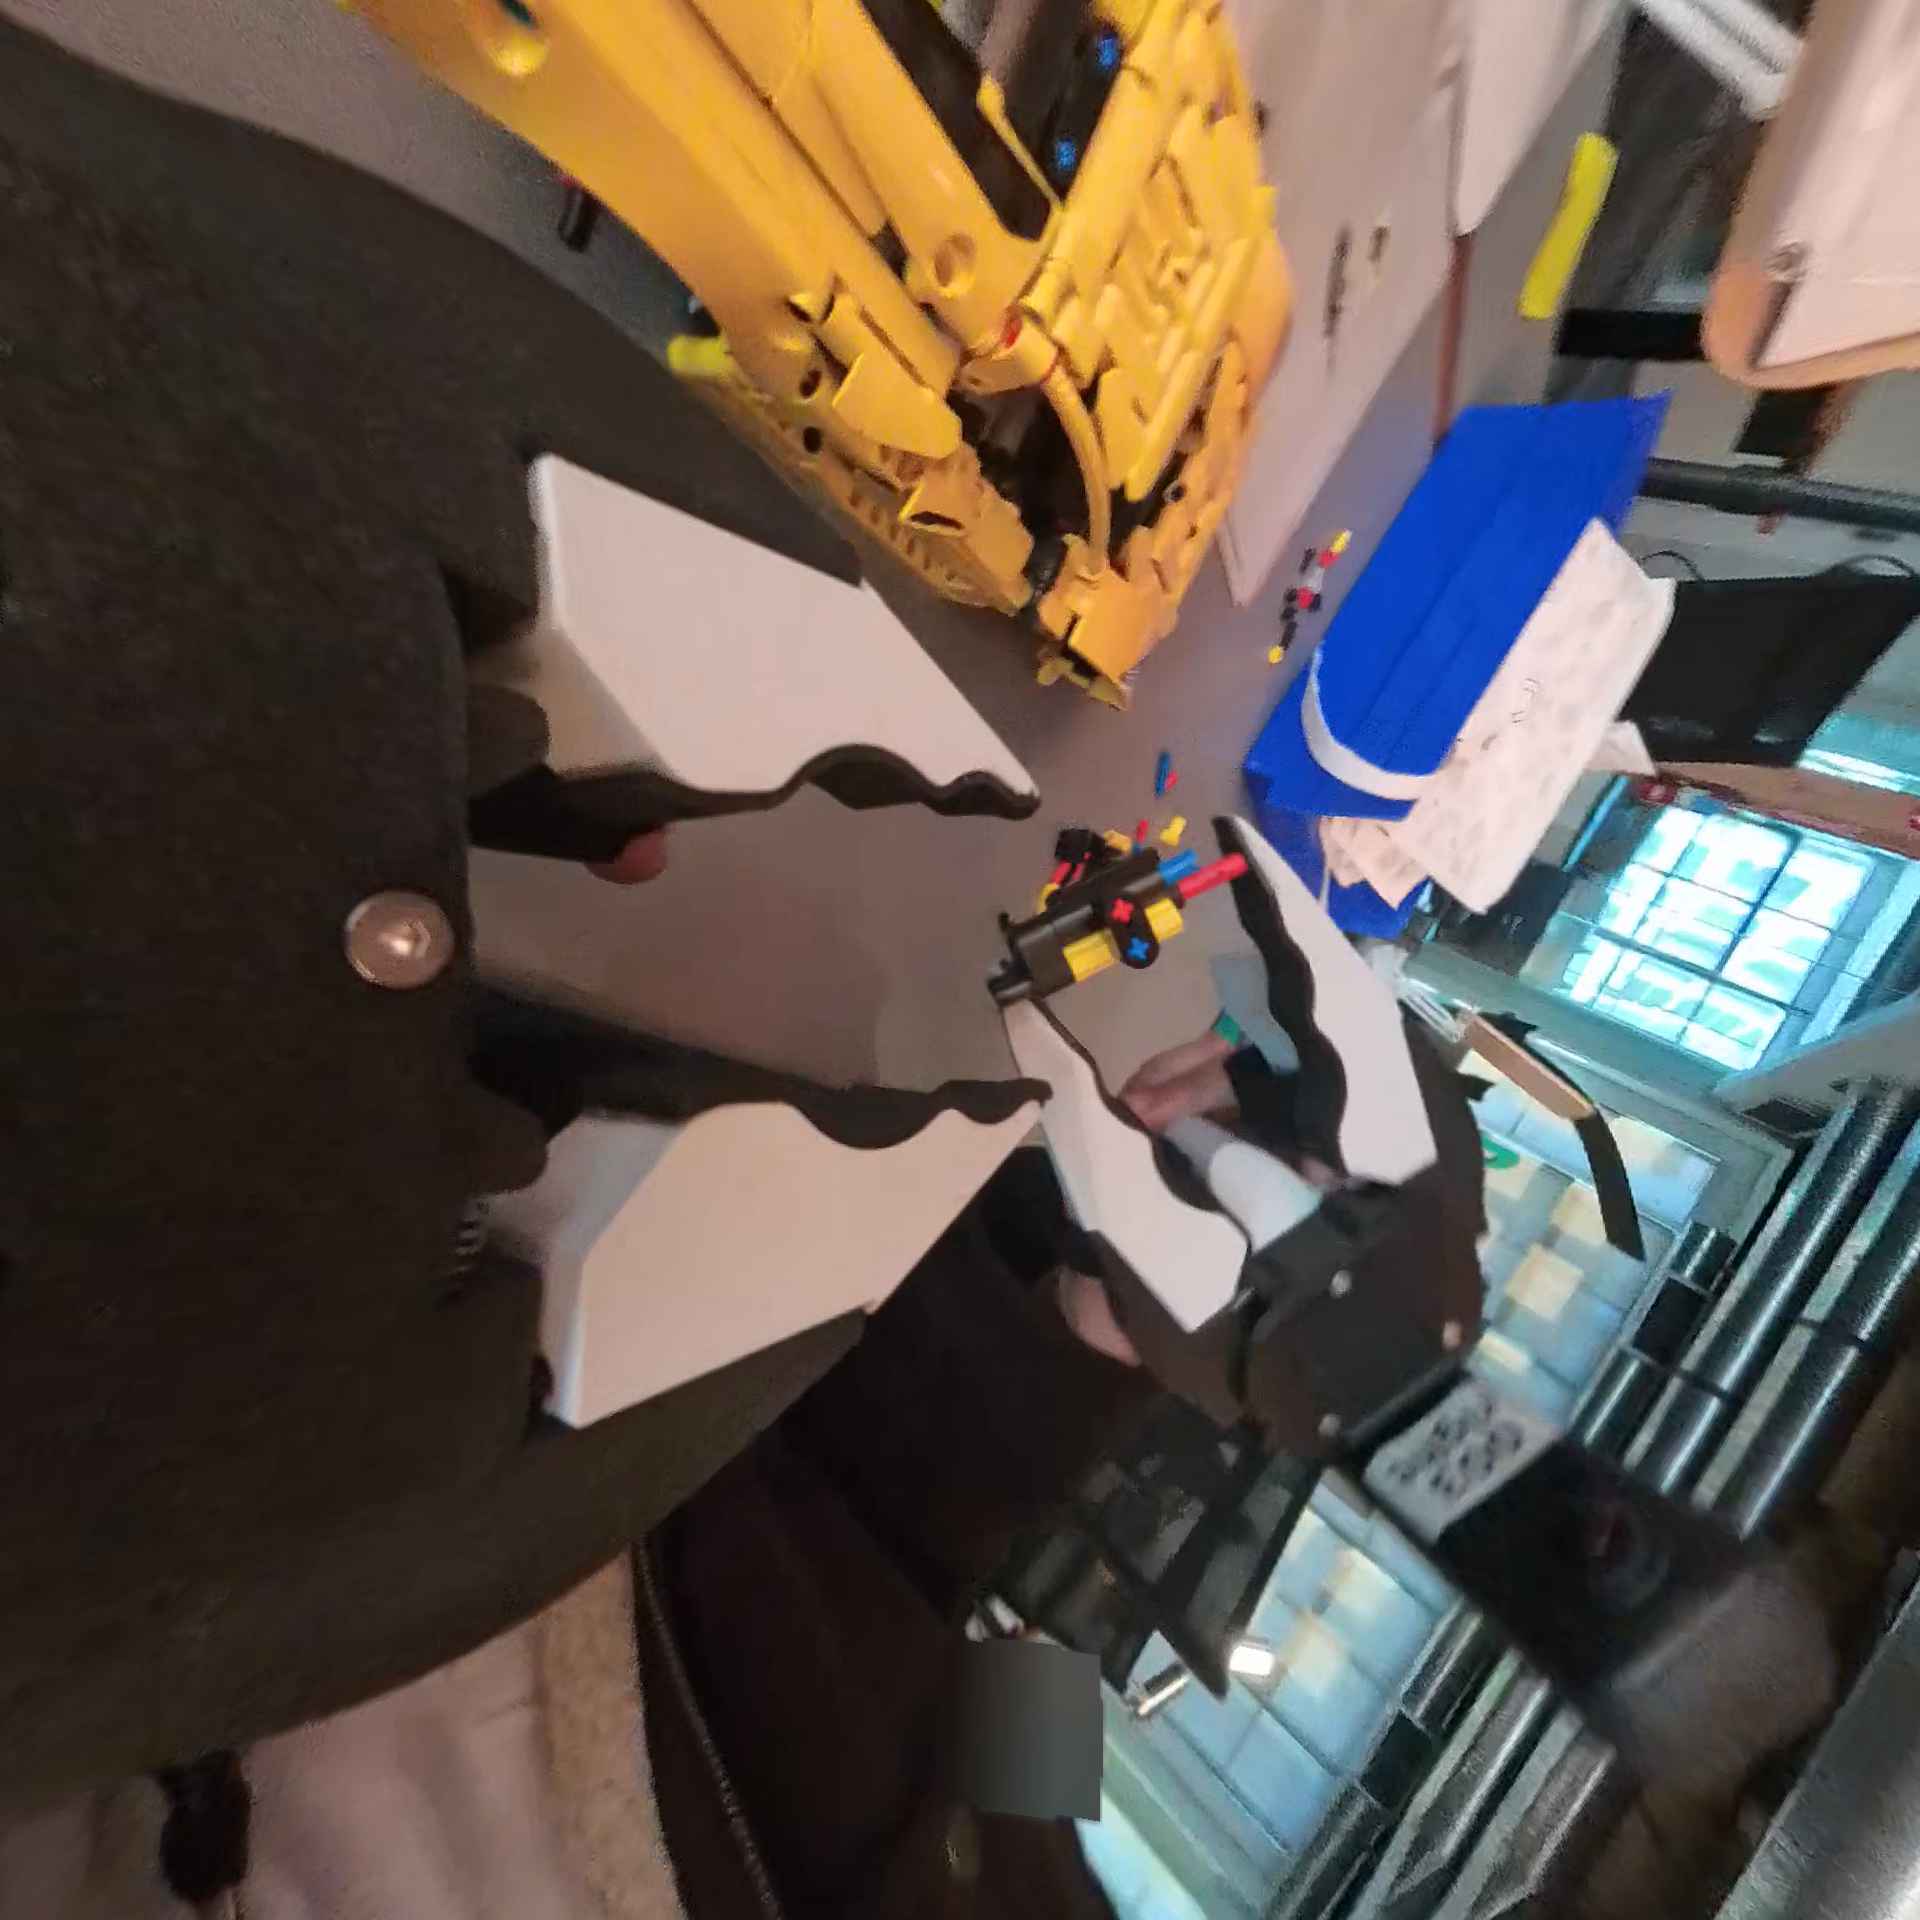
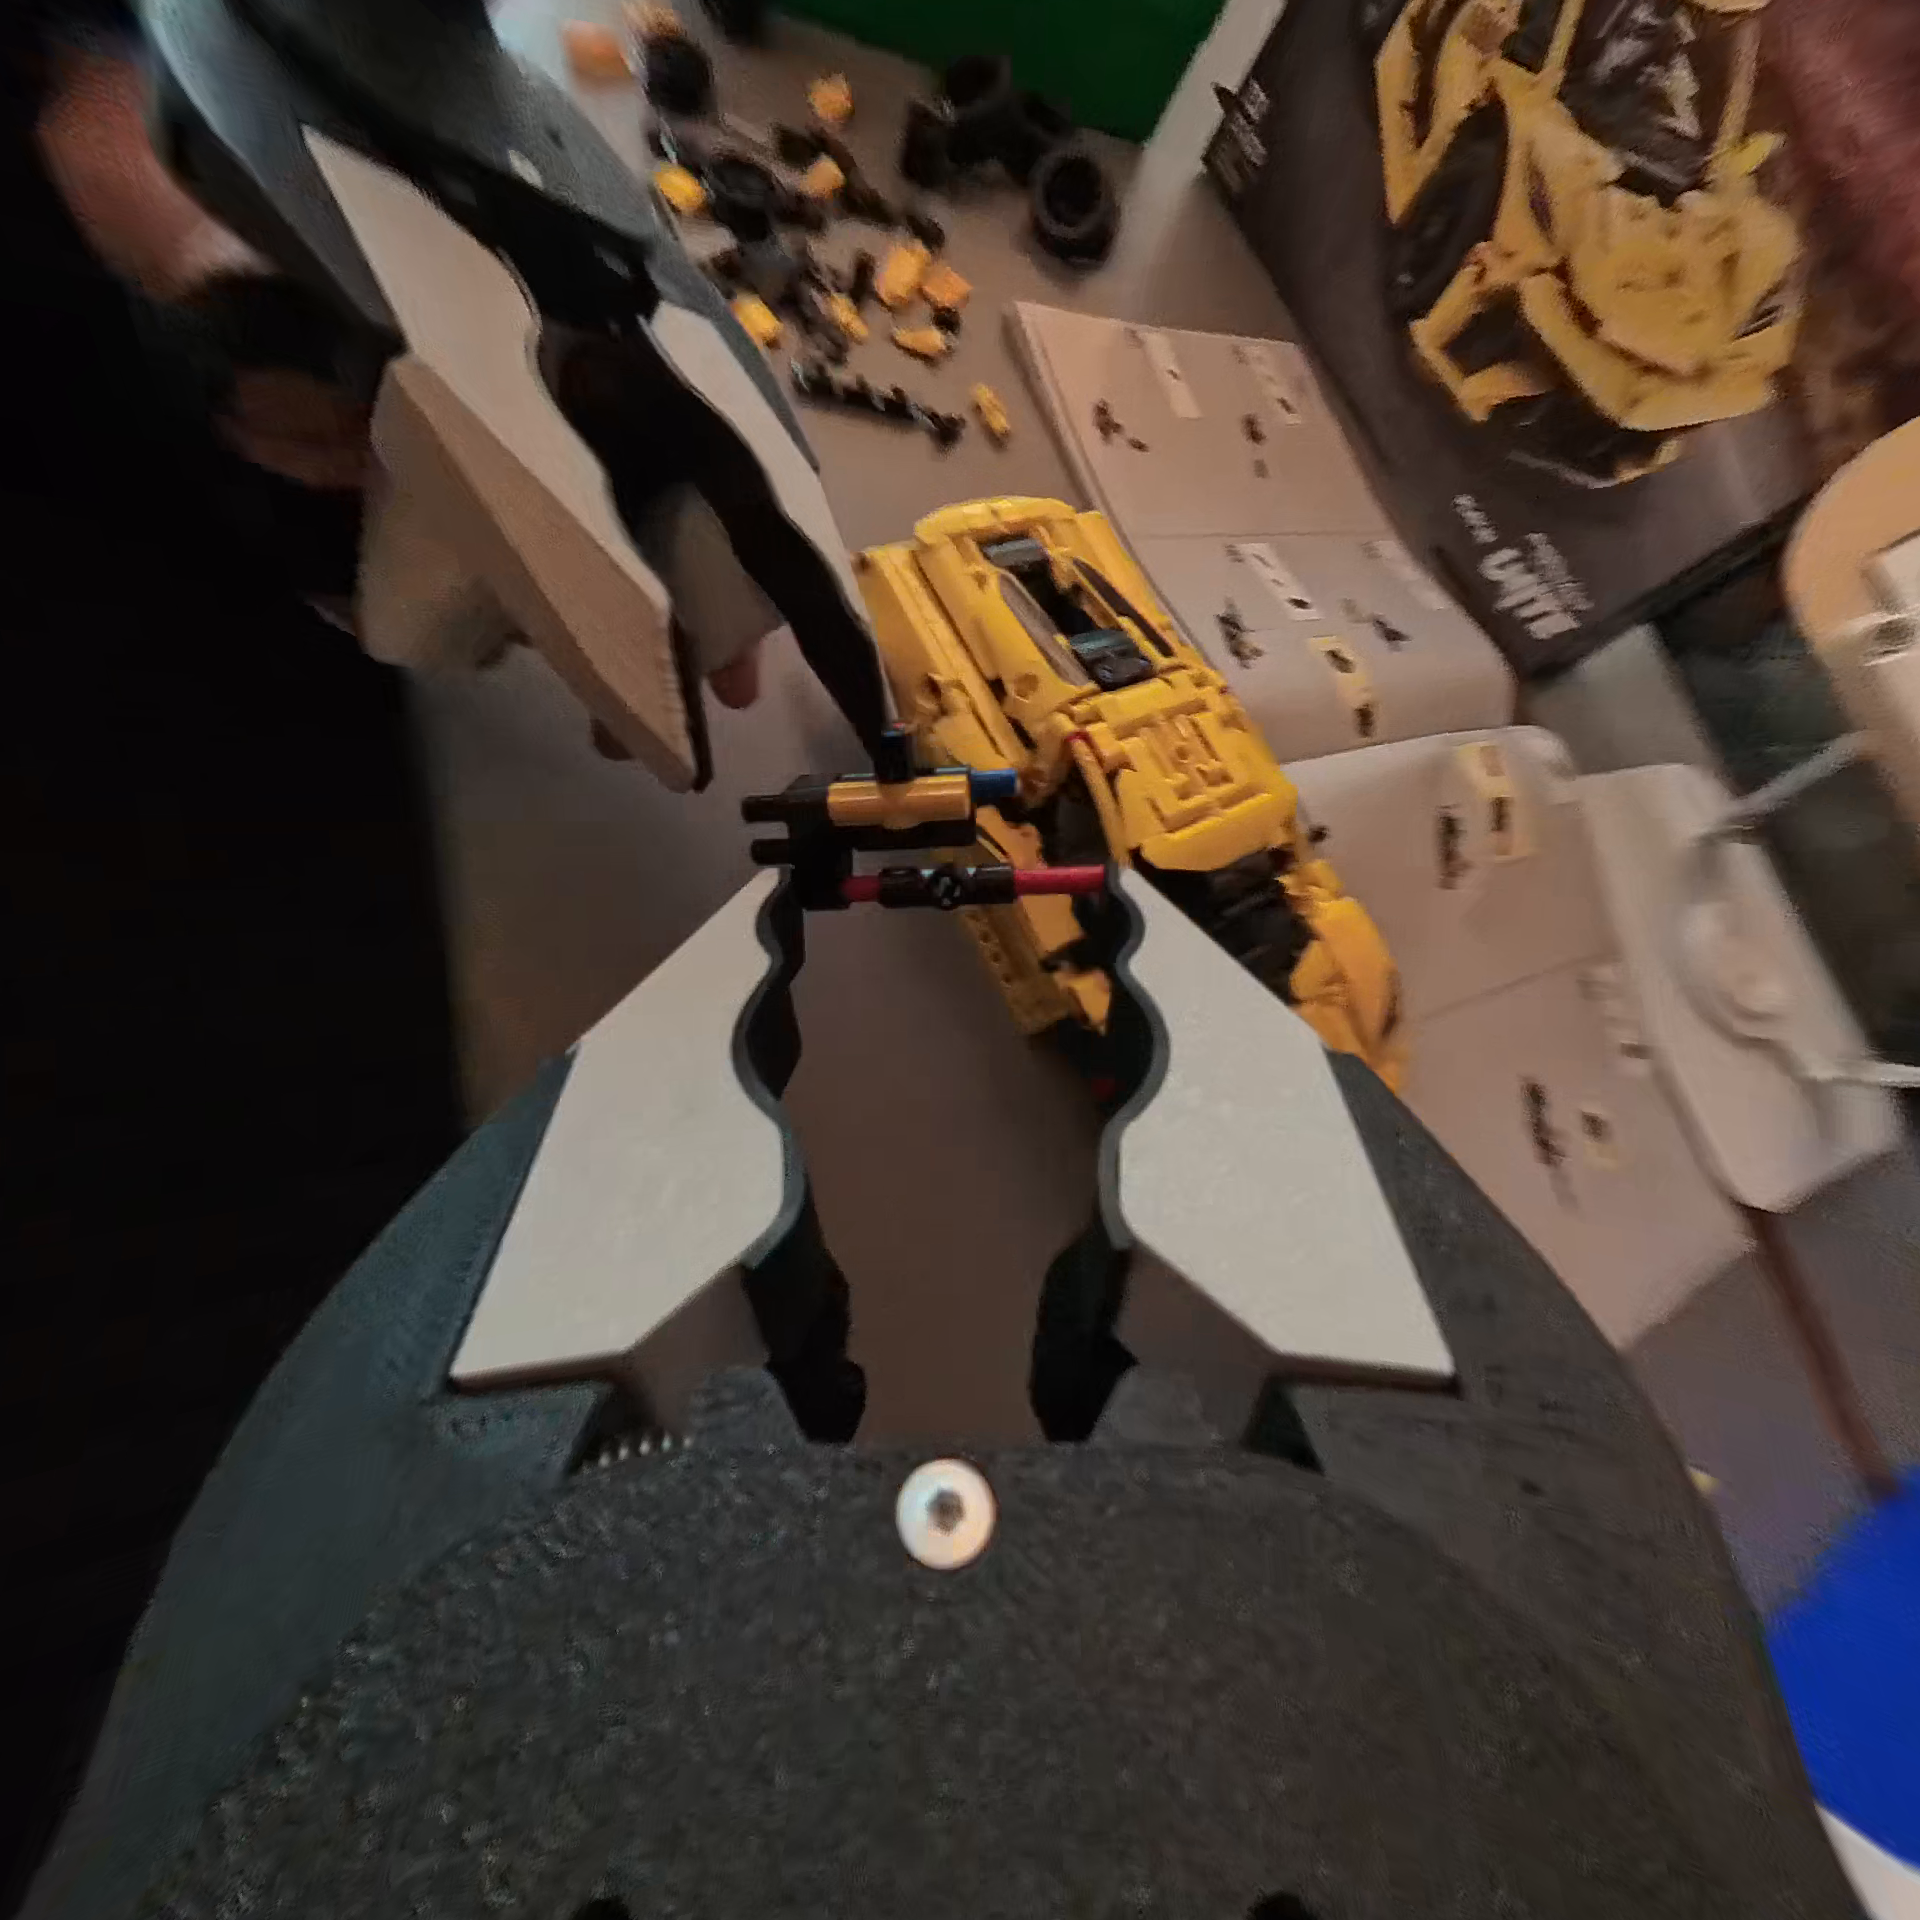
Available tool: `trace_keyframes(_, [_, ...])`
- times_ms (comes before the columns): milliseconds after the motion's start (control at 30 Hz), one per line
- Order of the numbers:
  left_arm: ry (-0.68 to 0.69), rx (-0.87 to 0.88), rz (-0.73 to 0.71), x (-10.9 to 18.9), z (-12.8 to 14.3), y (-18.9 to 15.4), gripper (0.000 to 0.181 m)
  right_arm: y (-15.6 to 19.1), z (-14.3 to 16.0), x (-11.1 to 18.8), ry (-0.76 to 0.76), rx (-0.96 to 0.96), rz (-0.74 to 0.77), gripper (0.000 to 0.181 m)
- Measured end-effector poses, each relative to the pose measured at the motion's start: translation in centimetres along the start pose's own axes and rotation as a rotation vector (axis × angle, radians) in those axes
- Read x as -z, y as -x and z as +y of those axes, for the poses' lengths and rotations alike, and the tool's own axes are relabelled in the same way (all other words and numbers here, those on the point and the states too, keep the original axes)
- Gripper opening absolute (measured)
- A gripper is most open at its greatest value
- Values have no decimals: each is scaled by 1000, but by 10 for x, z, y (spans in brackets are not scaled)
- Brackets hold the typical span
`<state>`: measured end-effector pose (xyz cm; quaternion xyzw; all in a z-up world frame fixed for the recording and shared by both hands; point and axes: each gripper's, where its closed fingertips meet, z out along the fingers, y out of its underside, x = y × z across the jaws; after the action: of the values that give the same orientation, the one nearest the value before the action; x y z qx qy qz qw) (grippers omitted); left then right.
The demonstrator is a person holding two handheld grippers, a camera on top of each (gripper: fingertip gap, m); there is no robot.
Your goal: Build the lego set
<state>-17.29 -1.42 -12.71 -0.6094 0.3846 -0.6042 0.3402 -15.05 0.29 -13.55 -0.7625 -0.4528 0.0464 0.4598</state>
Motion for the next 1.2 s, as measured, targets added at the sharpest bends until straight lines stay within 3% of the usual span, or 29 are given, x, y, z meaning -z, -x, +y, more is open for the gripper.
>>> trace_keyframes(67, [-7,30,-29,-3,1,4,50,-1,3,-5,55,104,92,56])
trace_keyframes(167, [23,63,-83,-6,7,14,22,6,1,-12,67,193,146,56])
trace_keyframes(667, [128,55,-79,-7,22,14,16,13,-2,-17,45,263,187,56])
trace_keyframes(800, [76,-79,-143,-3,12,19,16,10,-8,-5,-63,79,195,55])
trace_keyframes(867, [43,-229,-183,-1,7,21,16,9,-12,4,-127,-78,133,61])
trace_keyframes(933, [20,-402,-226,-1,5,20,16,-5,-12,9,-190,-323,98,53])
trace_keyframes(1000, [-6,-522,-261,-1,2,17,16,-2,-20,8,-278,-531,-31,52])
trace_keyframes(1033, [-12,-550,-273,-1,0,17,16,-2,-22,6,-294,-604,-46,39])
trace_keyframes(1133, [-16,-583,-295,1,-1,18,16,-2,-22,1,-338,-665,-8,19])
trace_keyframes(1200, [-17,-618,-302,0,-2,17,16,3,-25,-4,-343,-680,-30,17])
